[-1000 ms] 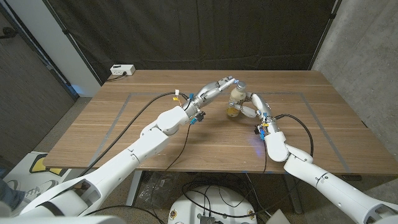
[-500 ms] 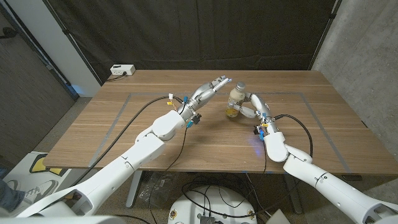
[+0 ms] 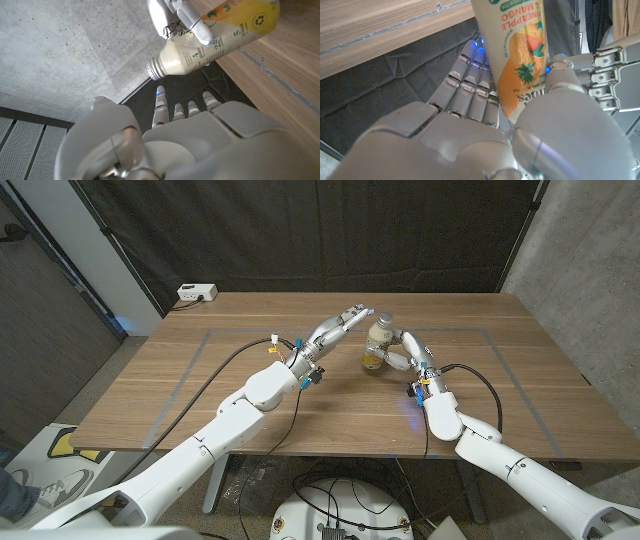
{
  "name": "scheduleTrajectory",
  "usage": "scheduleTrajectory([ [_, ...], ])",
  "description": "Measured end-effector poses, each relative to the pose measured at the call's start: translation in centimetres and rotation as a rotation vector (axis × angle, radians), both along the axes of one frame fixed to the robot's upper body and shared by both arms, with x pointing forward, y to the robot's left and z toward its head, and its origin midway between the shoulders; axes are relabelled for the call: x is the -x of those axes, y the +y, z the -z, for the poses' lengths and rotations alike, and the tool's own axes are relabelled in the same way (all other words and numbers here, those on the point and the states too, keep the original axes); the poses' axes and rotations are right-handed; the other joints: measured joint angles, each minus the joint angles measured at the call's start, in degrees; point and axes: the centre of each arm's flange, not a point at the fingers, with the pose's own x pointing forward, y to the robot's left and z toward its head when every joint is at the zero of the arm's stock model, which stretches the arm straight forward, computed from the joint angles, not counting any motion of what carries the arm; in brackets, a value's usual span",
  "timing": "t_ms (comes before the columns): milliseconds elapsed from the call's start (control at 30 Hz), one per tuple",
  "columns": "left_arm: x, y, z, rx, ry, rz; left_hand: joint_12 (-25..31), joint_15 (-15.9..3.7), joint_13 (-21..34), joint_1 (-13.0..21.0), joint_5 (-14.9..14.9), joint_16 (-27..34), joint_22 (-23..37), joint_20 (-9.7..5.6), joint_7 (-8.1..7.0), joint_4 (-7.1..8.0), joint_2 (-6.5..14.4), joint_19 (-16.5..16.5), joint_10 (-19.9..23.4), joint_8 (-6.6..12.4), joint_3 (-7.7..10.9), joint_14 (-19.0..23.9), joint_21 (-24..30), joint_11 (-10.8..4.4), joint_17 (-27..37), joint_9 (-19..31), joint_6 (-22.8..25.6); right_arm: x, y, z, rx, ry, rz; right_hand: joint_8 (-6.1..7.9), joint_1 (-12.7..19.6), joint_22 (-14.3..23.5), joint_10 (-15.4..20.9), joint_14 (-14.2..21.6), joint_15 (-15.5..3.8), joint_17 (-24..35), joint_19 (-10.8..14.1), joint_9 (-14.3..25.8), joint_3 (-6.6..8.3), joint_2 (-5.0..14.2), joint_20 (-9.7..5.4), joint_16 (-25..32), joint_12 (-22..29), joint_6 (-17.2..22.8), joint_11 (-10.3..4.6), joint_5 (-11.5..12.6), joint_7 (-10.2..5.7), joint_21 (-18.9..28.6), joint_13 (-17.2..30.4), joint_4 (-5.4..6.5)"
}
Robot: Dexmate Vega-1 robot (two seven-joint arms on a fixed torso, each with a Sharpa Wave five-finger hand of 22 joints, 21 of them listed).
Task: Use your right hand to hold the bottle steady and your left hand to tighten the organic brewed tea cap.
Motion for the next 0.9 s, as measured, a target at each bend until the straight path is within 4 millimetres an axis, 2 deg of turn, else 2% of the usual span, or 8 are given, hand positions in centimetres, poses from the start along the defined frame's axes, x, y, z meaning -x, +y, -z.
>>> scheduleTrajectory([
  [533, 0.0, -0.9, -0.3, -0.028, -0.002, 0.022, 0.0, 0.0, 0.0, 0.0, 0.0, 0.0, 0.0, 0.0, 0.31, 0.24, 0.0, 0.0, 0.0, 0.32, 0.24, 0.0, 0.0, 0.0, 0.0, 0.0, 0.3, 0.1, -0.3, -0.1, 0.002, -0.004, 0.002, -0.09, -0.1, 0.0, 0.2, 0.2, -0.23, 0.0, 0.0, 0.0, 0.01, 0.15, 0.0, 0.0, -0.2, 0.0, -0.15, 0.1, -0.01, 0.5, 0.1, 0.01],
  [567, 0.0, -0.9, -0.3, -0.029, -0.002, 0.022, 0.0, 0.0, 0.0, 0.0, 0.0, 0.0, 0.0, 0.0, 0.31, 0.24, 0.0, 0.0, 0.0, 0.32, 0.24, 0.0, 0.0, 0.0, 0.0, 0.0, 0.3, 0.1, -0.3, -0.1, 0.002, -0.004, 0.002, -0.09, -0.2, 0.0, 0.2, 0.2, -0.23, 0.0, 0.0, 0.0, 0.52, 0.15, 0.0, 0.0, -0.2, 0.0, -0.15, 0.1, -0.01, 0.5, 0.1, 0.52],
  [900, -0.7, -1.8, -0.9, -0.061, -0.001, 0.04, 0.0, 0.0, 0.0, 0.0, 0.0, 0.0, 0.0, 0.0, 0.3, 0.24, 0.0, 0.0, 0.0, 0.31, 0.24, 0.0, 0.0, 0.01, 0.0, 0.0, 0.3, 0.3, -0.6, -0.4, -0.005, -0.011, 0.006, -0.09, -0.2, 0.0, 0.2, 0.2, -0.21, 0.0, 0.0, 0.0, 0.53, 0.2, 0.0, 0.0, -0.4, 0.0, -0.15, 0.1, 0.0, 0.5, 0.0, 0.54],
])
